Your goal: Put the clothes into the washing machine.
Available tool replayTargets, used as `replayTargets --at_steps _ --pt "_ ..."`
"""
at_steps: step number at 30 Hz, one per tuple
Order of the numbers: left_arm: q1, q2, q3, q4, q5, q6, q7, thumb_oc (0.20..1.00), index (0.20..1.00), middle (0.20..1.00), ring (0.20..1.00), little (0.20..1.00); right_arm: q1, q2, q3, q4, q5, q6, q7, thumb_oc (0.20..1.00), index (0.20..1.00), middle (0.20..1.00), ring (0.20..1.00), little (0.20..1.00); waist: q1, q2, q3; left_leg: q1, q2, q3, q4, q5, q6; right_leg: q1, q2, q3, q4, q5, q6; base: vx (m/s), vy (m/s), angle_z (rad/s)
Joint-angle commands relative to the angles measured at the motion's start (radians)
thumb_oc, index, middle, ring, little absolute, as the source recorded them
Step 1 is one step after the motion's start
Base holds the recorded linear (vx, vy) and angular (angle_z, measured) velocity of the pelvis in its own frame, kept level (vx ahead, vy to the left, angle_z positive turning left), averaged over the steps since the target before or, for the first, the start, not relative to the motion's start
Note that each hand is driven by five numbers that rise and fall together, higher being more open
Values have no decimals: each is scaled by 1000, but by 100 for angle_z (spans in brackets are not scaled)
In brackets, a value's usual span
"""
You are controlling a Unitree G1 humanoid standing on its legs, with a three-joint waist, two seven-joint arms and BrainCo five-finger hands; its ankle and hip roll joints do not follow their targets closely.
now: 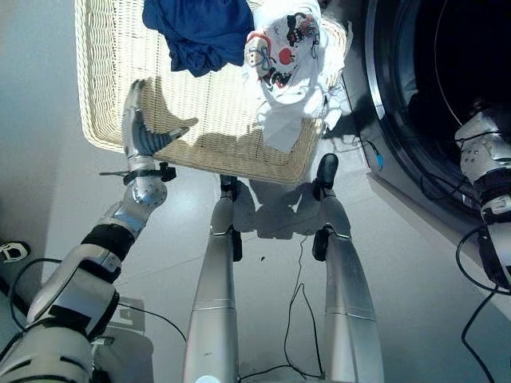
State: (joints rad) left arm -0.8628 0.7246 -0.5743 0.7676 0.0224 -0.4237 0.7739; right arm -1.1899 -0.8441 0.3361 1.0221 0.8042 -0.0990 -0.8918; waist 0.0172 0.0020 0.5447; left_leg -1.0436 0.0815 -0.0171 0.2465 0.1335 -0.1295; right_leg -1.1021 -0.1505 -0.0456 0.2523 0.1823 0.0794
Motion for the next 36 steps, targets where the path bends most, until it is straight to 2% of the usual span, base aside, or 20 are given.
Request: replayTargets --at_steps 1,2,3,6,9,14,16,18,26,36 --pt "-56 4 -16 18 135 20 62 1000 1000 1000 1000 1000 -70 -204 92 43 -190 163 73 1000 1000 1000 1000 1000 -8 7 -25 37 -103 -5 -21 -42 65 37 86 -117 27 -24 53 0 0 0" --pt "-81 7 -33 18 148 37 71 1000 1000 1000 1000 1000 -86 -195 119 53 -218 203 96 1000 1000 1000 1000 1000 -6 9 -25 37 -104 -3 -19 -43 65 37 85 -118 27 -26 53 0 0 0" --pt "-124 8 -61 25 171 63 94 1000 1000 1000 1000 1000 -113 -176 167 75 -306 269 157 1000 1000 1000 1000 1000 -5 15 -25 35 -104 -1 -16 -43 66 35 82 -118 29 -28 53 0 0 0" --pt "-258 13 -138 48 206 130 118 1000 1000 1000 1000 1000 -176 -139 291 105 -445 330 191 1000 1000 1000 1000 1000 -7 20 -25 28 -102 4 -7 -42 68 28 76 -118 37 -31 51 0 0 0" --pt "-380 2 -199 87 227 164 132 1000 1000 1000 1000 1000 -232 -88 370 118 -522 361 211 1000 1000 1000 1000 1000 -12 23 -25 21 -100 8 0 -43 67 20 71 -116 43 -32 54 0 0 0" --pt "-462 -14 -241 123 249 192 149 1000 1000 1000 1000 1000 -251 -44 404 120 -563 368 206 1000 1000 1000 1000 1000 -20 24 -25 18 -96 14 0 -43 65 15 71 -110 47 -33 57 -2 5 -1" --pt "-561 -49 -285 197 290 270 209 1000 1000 1000 1000 1000 -226 15 410 112 -628 333 194 1000 1000 1000 1000 1000 -42 22 -25 5 -87 28 9 -44 58 -5 76 -95 60 -38 60 -10 68 -6" --pt "-587 -56 -293 230 288 288 240 1000 1000 1000 1000 1000 -207 28 401 101 -639 316 188 1000 1000 1000 1000 1000 -52 21 -25 6 -82 33 7 -45 54 -9 78 -88 62 -41 60 -10 54 1" --pt "-616 -62 -240 281 253 327 310 1000 1000 1000 1000 1000 -96 67 340 22 -664 289 172 1000 1000 1000 1000 1000 -80 12 -25 -4 -70 44 3 -50 42 -25 87 -73 63 -50 63 -2 16 -1" --pt "-568 -48 -155 351 155 380 198 1000 1000 1000 1000 1000 16 75 263 -113 -664 275 148 1000 1000 1000 1000 1000 -104 -3 -25 -14 -56 48 -6 -50 28 -39 99 -56 63 -60 64 3 15 -2"
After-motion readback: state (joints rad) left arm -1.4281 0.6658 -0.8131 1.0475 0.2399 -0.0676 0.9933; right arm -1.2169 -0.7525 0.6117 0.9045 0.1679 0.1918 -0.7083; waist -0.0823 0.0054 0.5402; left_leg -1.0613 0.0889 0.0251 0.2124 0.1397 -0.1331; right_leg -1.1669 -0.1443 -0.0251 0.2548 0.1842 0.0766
